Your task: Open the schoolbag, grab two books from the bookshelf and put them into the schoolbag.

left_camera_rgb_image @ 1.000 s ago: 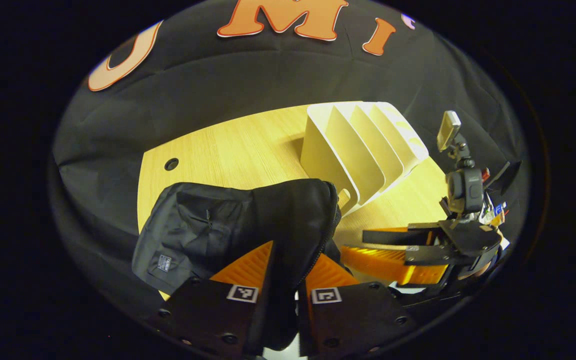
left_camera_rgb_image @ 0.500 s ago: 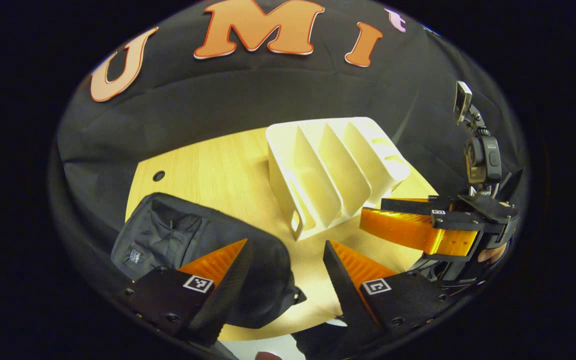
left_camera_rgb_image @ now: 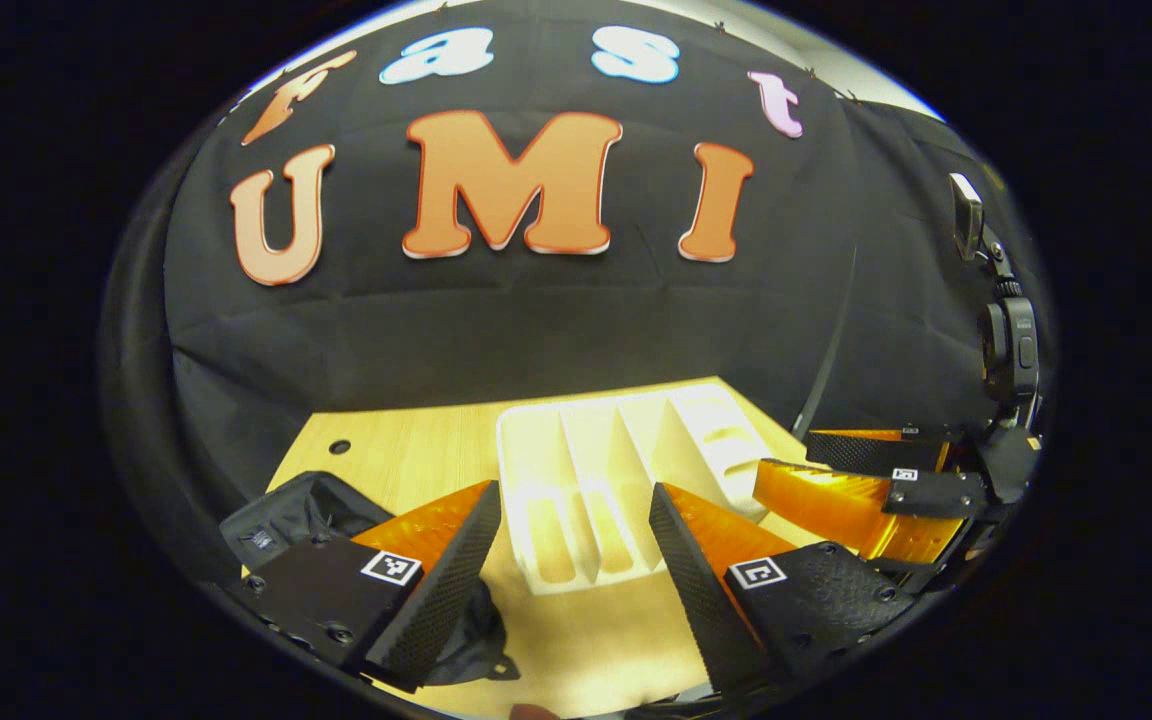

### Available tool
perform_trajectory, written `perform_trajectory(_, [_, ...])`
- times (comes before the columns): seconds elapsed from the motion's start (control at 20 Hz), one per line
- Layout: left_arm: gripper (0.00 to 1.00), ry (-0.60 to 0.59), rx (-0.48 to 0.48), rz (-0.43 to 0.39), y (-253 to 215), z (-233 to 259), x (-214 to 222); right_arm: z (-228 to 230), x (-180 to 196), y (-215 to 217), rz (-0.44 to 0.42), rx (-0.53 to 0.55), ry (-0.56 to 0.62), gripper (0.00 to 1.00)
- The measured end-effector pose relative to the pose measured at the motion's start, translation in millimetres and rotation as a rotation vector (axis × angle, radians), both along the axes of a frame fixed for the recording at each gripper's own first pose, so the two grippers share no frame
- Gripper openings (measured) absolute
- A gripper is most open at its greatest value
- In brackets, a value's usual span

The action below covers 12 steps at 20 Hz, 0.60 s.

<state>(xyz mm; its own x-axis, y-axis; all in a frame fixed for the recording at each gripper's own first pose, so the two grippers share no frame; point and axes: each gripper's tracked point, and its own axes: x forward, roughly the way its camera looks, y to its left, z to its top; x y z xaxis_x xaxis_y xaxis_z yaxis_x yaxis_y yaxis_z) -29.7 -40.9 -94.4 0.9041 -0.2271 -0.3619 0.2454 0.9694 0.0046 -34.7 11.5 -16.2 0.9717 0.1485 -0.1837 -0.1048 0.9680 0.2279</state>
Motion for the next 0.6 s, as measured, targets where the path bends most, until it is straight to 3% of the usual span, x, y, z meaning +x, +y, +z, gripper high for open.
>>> perform_trajectory(0.3, [0.97, -0.123, -0.153, 0.113, 15, -2, -5, 35, -12, -23, 0.000, -0.061, -0.152, 0.98])
perform_trajectory(0.6, [0.98, -0.274, -0.126, 0.154, 18, 29, -18, 44, -19, -32, 0.005, -0.090, -0.228, 0.98])
